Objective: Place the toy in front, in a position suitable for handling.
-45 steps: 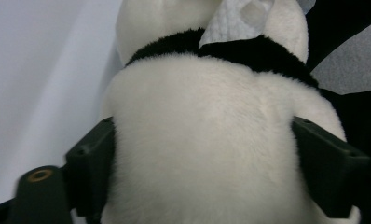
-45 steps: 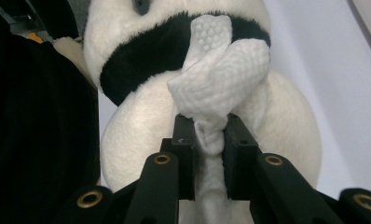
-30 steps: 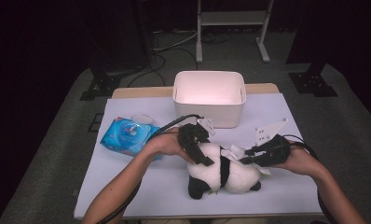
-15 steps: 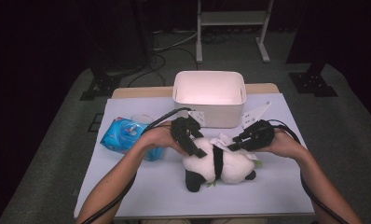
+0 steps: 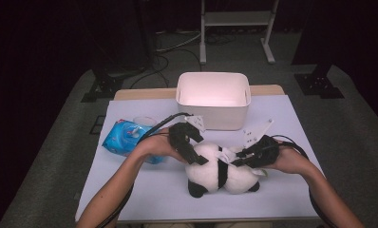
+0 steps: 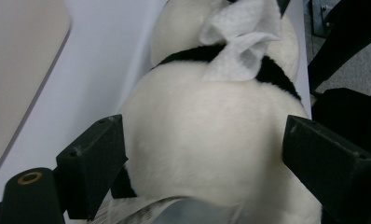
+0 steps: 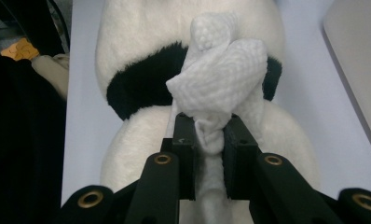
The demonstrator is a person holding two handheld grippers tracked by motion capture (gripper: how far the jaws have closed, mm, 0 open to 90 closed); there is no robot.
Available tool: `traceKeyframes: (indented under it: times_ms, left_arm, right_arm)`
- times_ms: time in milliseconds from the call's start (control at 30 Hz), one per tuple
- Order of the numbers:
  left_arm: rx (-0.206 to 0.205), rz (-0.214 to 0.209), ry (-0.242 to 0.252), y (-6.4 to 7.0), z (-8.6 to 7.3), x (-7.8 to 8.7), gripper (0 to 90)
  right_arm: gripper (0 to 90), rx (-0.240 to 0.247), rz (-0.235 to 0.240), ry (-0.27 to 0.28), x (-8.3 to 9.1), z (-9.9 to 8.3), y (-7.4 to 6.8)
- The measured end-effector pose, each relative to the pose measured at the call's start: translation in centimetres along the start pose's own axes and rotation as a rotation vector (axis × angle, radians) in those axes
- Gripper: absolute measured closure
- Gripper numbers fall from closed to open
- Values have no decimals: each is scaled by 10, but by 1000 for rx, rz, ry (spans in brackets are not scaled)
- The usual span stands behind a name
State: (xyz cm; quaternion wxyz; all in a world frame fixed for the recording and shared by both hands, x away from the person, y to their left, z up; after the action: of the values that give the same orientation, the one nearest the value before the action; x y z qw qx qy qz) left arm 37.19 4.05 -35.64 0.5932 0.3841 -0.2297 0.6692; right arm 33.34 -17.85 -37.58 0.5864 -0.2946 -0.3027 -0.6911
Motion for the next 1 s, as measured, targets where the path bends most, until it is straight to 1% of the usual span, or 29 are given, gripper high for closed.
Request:
traceKeyframes:
  times_ms: [67, 100, 133, 167, 233, 267, 333, 367, 400, 433, 500, 533, 567, 600, 633, 667, 733, 833, 867, 900, 1000]
  left_arm:
    - [9, -8, 0, 2, -1, 0, 106]
    - [2, -17, 1, 3, -1, 0, 105]
    - [3, -20, 6, 3, -2, 0, 101]
    - [12, -29, 9, 5, -2, -1, 95]
    - [14, -49, -1, 9, -3, -6, 95]
    - [10, -53, -4, 11, -3, -8, 95]
    - [-3, -46, 5, 15, -4, -10, 97]
    - [-16, -39, 7, 19, -5, -11, 106]
    - [-16, -39, 7, 19, -5, -11, 127]
    - [-21, -34, 4, 21, -6, -12, 127]
    - [-29, -14, 3, 25, -8, -13, 134]
    - [-30, -6, 2, 27, -9, -14, 134]
    - [-32, 0, 2, 28, -10, -14, 136]
    - [-26, 2, 9, 29, -11, -14, 137]
    - [-26, 1, 18, 30, -12, -14, 139]
    - [-33, 4, 30, 32, -13, -14, 144]
    - [-37, 5, 35, 33, -13, -14, 144]
    - [-50, 14, 42, 35, -14, -14, 149]
    - [-51, 18, 42, 37, -14, -14, 150]
    - [-55, 23, 41, 38, -14, -14, 150]
    - [-55, 26, 50, 38, -15, -14, 151]
  right_arm:
    - [769, 10, -5, 1, 1, -2, -6]
    - [769, 14, -7, 0, 1, -3, -9]
    - [770, 14, -7, 1, 2, -4, -12]
    - [769, 16, -7, 4, 2, -5, -14]
    - [770, 9, -4, 9, 3, -8, -19]
    - [770, 16, -2, 13, 3, -10, -21]
    - [770, 20, -2, 13, 4, -11, -24]
    - [769, 16, -3, 13, 5, -12, -25]
    - [769, 16, -3, 13, 5, -12, -25]
    - [769, 17, -1, 13, 6, -12, -28]
    - [767, 59, -17, -8, 8, -9, -30]
    - [767, 59, -17, -8, 8, -9, -30]
    - [766, 69, -20, -15, 9, -7, -30]
    - [766, 69, -25, -20, 10, -4, -29]
    - [766, 73, -23, -20, 11, -2, -29]
    - [766, 84, -11, -10, 9, 5, -28]
    - [765, 89, -5, -9, 8, 8, -28]
    - [765, 115, 3, -9, 3, 20, -27]
    - [765, 121, 11, -7, 0, 28, -25]
    - [765, 121, 11, -7, 0, 28, -25]
    - [765, 127, 17, 8, -3, 38, -21]
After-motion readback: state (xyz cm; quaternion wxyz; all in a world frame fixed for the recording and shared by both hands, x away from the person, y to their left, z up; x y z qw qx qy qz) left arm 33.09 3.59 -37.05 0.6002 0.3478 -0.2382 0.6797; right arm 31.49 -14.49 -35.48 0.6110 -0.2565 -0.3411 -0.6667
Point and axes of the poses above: each handheld gripper's, and its own axes: x roughly backward along the jaws, z roughly out of its top, y roughly to its right, the point moved 3 cm from there along -x, roughly forward along the jaws, and after that the axes turned 5 degrees about x, right-handed, at the moved point
